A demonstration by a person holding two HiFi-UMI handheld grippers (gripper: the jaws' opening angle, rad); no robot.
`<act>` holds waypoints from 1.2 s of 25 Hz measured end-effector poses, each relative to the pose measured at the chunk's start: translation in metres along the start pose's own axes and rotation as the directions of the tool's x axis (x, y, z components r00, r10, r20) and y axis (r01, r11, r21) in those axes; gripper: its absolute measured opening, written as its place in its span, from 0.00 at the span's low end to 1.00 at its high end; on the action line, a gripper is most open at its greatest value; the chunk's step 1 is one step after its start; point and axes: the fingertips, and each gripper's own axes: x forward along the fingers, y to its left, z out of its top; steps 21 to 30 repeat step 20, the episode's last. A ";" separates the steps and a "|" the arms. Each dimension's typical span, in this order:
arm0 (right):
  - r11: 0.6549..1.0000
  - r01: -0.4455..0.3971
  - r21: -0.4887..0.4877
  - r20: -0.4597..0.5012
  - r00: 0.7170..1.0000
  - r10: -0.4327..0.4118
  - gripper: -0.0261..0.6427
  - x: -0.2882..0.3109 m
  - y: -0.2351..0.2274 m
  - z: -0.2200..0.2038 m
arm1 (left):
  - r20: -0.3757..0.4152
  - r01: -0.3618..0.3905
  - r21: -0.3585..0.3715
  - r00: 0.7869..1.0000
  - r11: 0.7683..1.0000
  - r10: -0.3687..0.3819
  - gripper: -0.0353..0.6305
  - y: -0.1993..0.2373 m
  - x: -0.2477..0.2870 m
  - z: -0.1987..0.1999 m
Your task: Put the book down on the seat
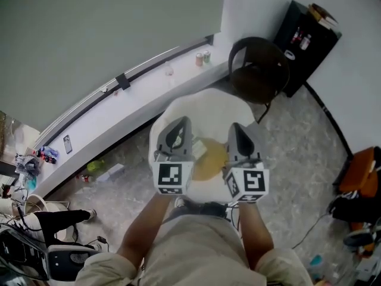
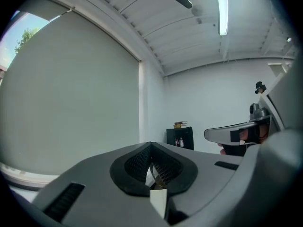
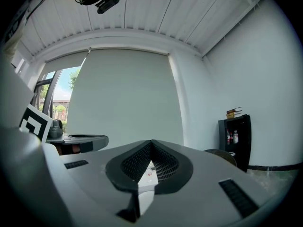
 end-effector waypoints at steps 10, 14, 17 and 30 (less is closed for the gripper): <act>0.999 -0.033 -0.013 -0.004 0.999 0.033 0.04 0.012 0.009 -0.002 | 0.018 0.001 0.048 1.000 0.999 -0.002 0.06 0.001 0.003 0.005; 0.999 -0.038 -0.012 -0.011 0.999 0.038 0.04 0.013 0.007 -0.005 | 0.011 -0.005 0.043 1.000 0.999 0.004 0.06 0.002 0.004 -0.003; 0.999 -0.044 -0.009 -0.004 0.999 0.044 0.04 0.014 0.007 -0.004 | 0.005 -0.006 0.043 1.000 0.999 0.006 0.06 0.003 0.006 -0.007; 0.999 -0.049 -0.013 -0.001 0.999 0.049 0.04 0.016 0.012 -0.002 | -0.006 -0.021 0.024 1.000 0.999 0.021 0.06 0.010 0.005 -0.010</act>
